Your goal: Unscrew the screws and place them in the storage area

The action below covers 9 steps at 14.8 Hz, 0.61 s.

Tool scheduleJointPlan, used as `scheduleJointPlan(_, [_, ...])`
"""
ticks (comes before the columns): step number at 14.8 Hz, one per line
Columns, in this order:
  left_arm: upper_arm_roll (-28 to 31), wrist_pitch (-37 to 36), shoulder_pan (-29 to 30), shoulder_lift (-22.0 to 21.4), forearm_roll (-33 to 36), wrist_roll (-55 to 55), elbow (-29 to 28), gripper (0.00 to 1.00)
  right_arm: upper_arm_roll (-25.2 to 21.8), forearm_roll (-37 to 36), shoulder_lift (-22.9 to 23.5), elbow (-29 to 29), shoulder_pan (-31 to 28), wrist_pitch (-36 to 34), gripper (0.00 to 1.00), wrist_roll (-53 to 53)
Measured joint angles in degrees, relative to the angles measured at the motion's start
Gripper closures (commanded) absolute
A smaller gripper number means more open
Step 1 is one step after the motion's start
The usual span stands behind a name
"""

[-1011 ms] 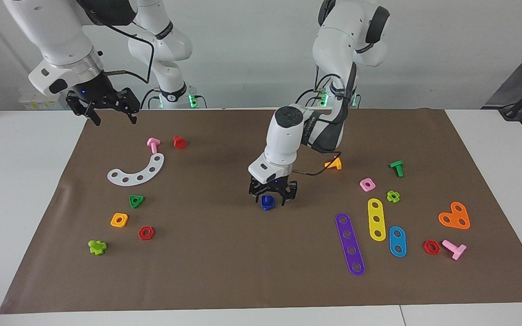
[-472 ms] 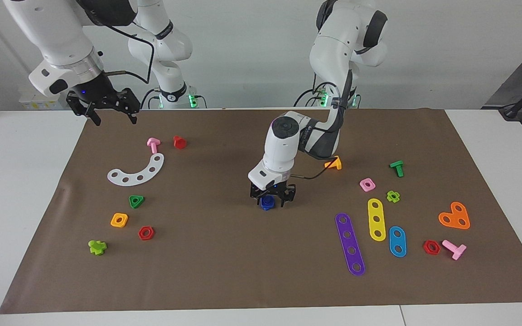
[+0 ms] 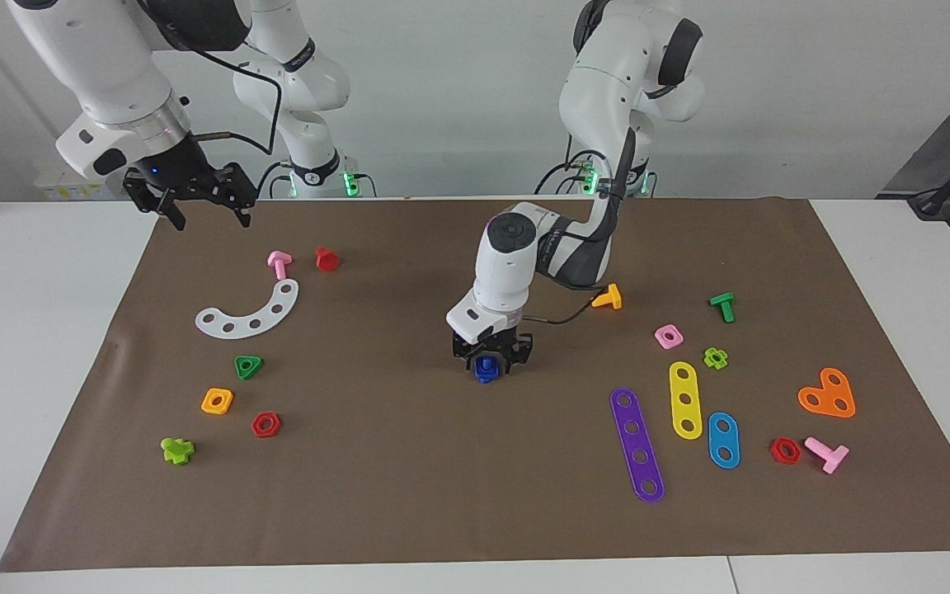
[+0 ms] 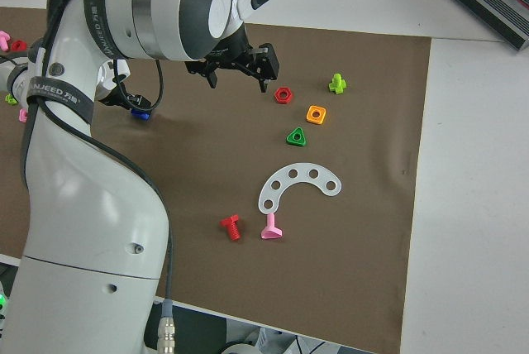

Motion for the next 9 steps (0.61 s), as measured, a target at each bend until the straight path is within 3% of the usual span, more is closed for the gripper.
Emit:
scheduleJointPlan(1, [0.02, 0.00, -0.01, 0.00, 0.00, -1.04, 0.00, 1.00, 0.00, 0.00, -0.06, -0.16, 0.00, 0.00, 0.00, 0.00])
scheduleJointPlan(9, [0.25, -2.05, -0.03, -0.51, 1.63, -3.94, 1.10, 1.00, 0.00, 0.00, -0.61, -0.84, 0.00, 0.03, 0.00, 0.00])
